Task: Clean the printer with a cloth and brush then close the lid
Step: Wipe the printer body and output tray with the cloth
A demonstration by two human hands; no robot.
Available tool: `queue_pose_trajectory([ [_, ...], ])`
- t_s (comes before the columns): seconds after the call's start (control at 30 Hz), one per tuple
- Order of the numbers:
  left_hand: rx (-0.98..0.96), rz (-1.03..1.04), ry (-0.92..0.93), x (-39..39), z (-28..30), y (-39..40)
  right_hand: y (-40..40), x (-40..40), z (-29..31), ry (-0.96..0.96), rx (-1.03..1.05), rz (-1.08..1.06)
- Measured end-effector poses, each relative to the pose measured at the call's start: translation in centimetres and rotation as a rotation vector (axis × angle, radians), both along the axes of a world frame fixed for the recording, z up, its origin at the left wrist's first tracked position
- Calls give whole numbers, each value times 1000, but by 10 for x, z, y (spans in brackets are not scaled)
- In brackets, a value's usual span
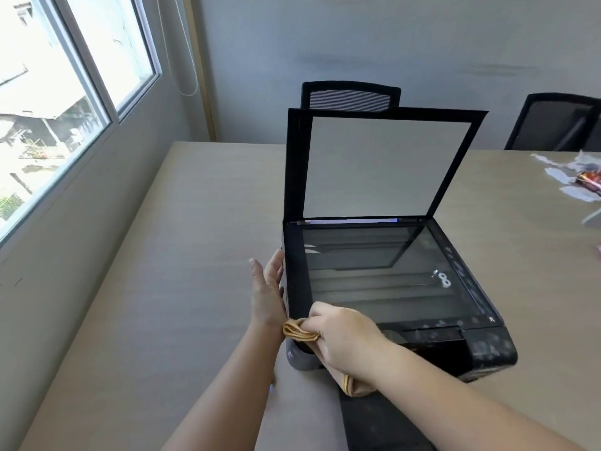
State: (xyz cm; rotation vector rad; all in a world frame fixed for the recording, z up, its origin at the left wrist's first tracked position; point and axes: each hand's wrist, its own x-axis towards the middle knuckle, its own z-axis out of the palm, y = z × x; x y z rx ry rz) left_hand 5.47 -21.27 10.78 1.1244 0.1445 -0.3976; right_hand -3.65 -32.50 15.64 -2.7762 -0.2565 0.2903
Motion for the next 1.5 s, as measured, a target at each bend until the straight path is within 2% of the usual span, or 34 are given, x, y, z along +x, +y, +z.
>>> queue_pose_trajectory([
  [0.1, 226, 33, -208, -15, 4, -9, -10, -19, -4, -102, 61, -115],
  [0.17, 525, 37, -491, -24, -1, -9, -28, -32, -3, -121, 95, -246],
  [0.27, 989, -62, -864, -40, -7, -14, -73, -56, -5, -152, 74, -415],
  [0.37, 1179, -154, -1164, -63, -6, -29, -122, -81, -9, -144, 53, -586],
  [0.47, 1343, -311, -1337, -79, -9, -46, -146, -92, -16, -175, -38, -645],
  [0.53, 1433, -389, -1369, -86, -9, -56, -138, -86, -20, -171, -86, -592],
  [0.67, 1522, -430, -1312, -91, -7, -70, -114, -75, -27, -143, -152, -422],
  [0.77, 1515, -430, -1261, -92, -1, -79, -136, -84, -25, -117, -171, -433],
  [0.9, 1505, -421, -1233, -94, 2, -84, -170, -96, -18, -99, -208, -559],
  [1.1, 1589, -417, -1139, -102, -2, -93, -109, -77, -11, -106, -112, -356],
  [1.2, 1608, -405, -1124, -104, -2, -99, -128, -81, -15, -109, -109, -406],
  [1.37, 1652, -432, -1114, -109, -5, -109, -188, -100, -13, -91, -207, -608],
  [1.43, 1669, -423, -1076, -113, -6, -112, -173, -95, -15, -140, -191, -613],
  [1.5, 1668, -368, -1037, -115, -7, -111, -141, -86, -20, -188, -88, -545],
])
